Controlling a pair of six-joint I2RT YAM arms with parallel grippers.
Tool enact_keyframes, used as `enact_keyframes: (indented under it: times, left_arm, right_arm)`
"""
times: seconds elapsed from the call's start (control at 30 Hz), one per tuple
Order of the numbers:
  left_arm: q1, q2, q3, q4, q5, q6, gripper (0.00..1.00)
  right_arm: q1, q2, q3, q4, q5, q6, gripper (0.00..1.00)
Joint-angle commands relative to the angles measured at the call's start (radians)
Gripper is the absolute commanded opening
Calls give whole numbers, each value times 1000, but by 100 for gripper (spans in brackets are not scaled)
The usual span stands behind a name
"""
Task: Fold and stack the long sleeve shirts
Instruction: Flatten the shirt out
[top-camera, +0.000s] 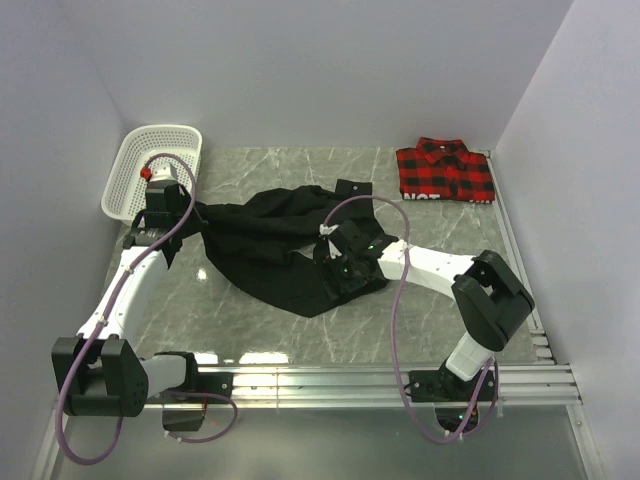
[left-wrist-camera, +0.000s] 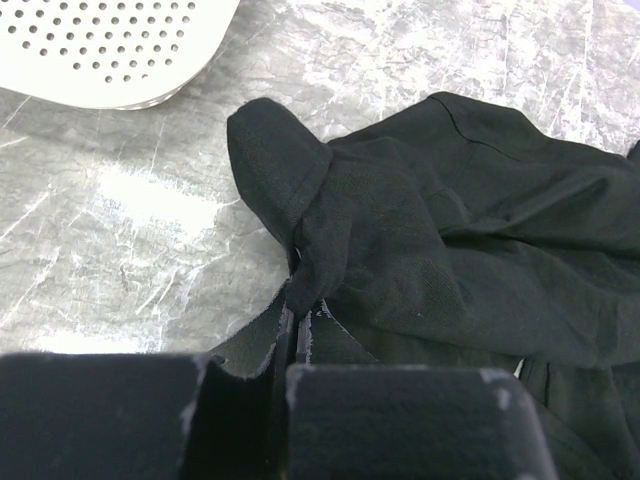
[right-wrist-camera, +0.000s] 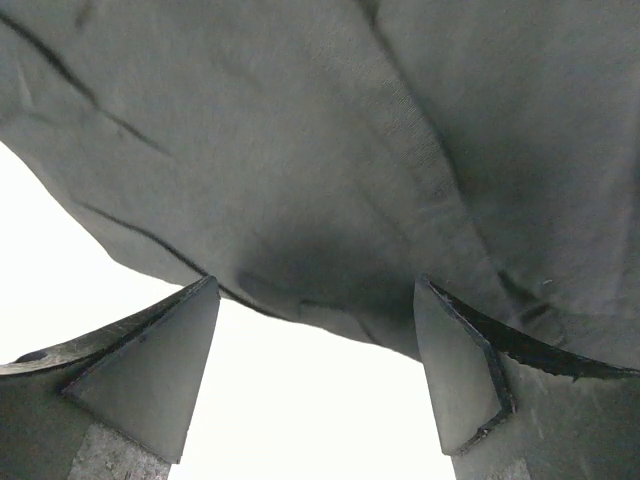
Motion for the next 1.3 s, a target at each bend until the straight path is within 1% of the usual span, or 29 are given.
enact_keyframes:
  times: [0.0,0.1,0.17,0.2,0.27,0.3,0.37,0.4,0.47,0.5,0.6,0.63,0.7,0.73,0.77,0.83,0.87,0.9,0.93,0.97,1.0,1.03,1.07,1.1,1.17,1.2,1.27]
  left_arm:
    - [4,3,12,25,-18,10,0]
    - [4,6,11,25,-21,8,0]
    - [4,6,6,29,-22,10,0]
    - [4,6,6,28,-22,10,1]
    - [4,6,8,29,-22,8,0]
    - [4,6,6,28,-24,10,0]
    - [4,7,5,31,-25,10,0]
    - [4,6,6,31,-27,11,0]
    - [4,1,5,32,-31,14,0]
    - [4,-2,5,32,-34,14,0]
    - [4,-11,2,40,-41,17,0]
    - [4,-11,2,42,-45,19,0]
    - [4,-13,2,37,-51,22,0]
    - [4,-13,2,39,-54,22,0]
    - [4,-14,2,37,-59,23,0]
    - [4,-16,2,39,-64,25,1]
    - [4,-16,3,40,-64,26,0]
    - [5,-14,3,40,-64,28,1]
    - [5,-14,3,39,-65,28,0]
    - [5,-14,5,36,-65,30,0]
    - [5,-13,6,37,-65,30,0]
    - [5,-11,6,36,-67,30,0]
    - [5,-11,5,37,-68,30,0]
    - [5,-14,6,37,-70,30,0]
    - [5,-16,2,37,-74,30,1]
    - [5,-16,0,37,-77,30,0]
    - [5,-14,2,36,-85,30,1]
  right_arm:
    - [35,17,-4,-36,-16,-43,85]
    - [55,42,-4,-39,-16,-55,84]
    - [64,65,-3,-31,-5,-55,81]
    - [66,74,-3,-27,-2,-56,72]
    - [67,89,-3,-19,7,-57,59]
    - [67,94,-1,-18,10,-56,45]
    - [67,91,2,-24,10,-61,31]
    - [69,85,2,-27,13,-64,17]
    - [72,51,17,-60,26,-78,8]
    - [72,36,28,-82,33,-84,0]
    - [75,-38,95,-206,44,-95,0]
    - [75,-70,118,-296,32,-95,0]
    - [75,-98,203,-397,9,-75,0]
    - [78,-122,230,-494,-32,-67,0]
    - [82,-137,279,-534,-61,-52,0]
    - [96,-195,319,-609,-124,-41,0]
    - [96,-217,341,-620,-207,-38,0]
    - [98,-237,347,-636,-250,-40,0]
    - [101,-269,350,-643,-299,-44,2]
    - [102,-279,349,-649,-369,-53,13]
    - [108,-298,344,-651,-414,-70,20]
    - [109,-312,311,-636,-452,-99,30]
    - [107,-325,292,-616,-471,-95,51]
    - [107,-332,278,-593,-407,-87,60]
    - [98,-325,254,-576,-298,-63,73]
    - [89,-307,243,-550,-220,-54,75]
    - [58,-285,208,-515,-143,-23,77]
